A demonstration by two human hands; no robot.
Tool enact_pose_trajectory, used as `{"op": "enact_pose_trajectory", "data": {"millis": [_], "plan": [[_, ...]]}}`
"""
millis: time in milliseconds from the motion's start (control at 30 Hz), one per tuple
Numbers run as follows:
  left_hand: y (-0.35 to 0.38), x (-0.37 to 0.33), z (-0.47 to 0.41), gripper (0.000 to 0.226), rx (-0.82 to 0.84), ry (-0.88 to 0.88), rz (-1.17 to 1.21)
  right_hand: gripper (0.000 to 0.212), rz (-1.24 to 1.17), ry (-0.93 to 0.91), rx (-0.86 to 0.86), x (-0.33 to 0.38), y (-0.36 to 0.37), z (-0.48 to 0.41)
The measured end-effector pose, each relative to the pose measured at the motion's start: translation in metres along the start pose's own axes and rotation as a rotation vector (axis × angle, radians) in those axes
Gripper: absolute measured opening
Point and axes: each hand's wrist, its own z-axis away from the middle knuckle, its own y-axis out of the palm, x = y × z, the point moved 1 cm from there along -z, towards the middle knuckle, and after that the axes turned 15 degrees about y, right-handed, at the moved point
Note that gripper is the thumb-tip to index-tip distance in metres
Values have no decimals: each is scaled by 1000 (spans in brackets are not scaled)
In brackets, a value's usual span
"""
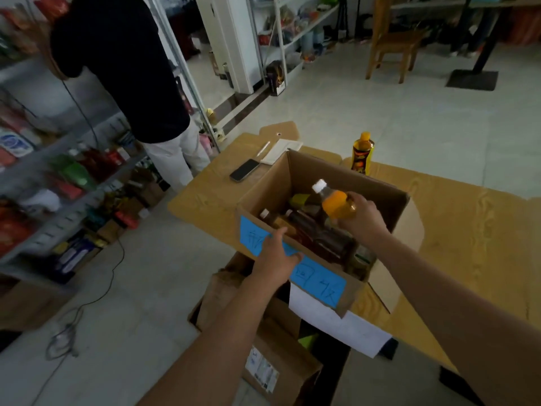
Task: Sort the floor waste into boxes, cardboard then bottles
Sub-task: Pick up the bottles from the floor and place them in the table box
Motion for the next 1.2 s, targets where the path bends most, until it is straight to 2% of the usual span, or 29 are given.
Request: {"op": "enact_pose_trajectory", "data": {"millis": [233,367,567,733,900,1200], "plan": [[17,4,-11,52,-34,-64,-138,48,-18,42,143,-8,19,-22],[18,3,-13,50,-48,-70,-154,45,-36,67,154,-10,21,-23],[17,0,-12,43,-42,-62,-75,42,-48,-5,184,-1,22,-9],[-4,9,3,35,-30,-47,92,24,-145,-92,98,14,26,16],[-30,27,22,35,-106,-44,134,20,-164,-156,127,44,40,41],[-82,66,71,36,-193,-80,164,26,-92,-207,124,78,88,95]]}}
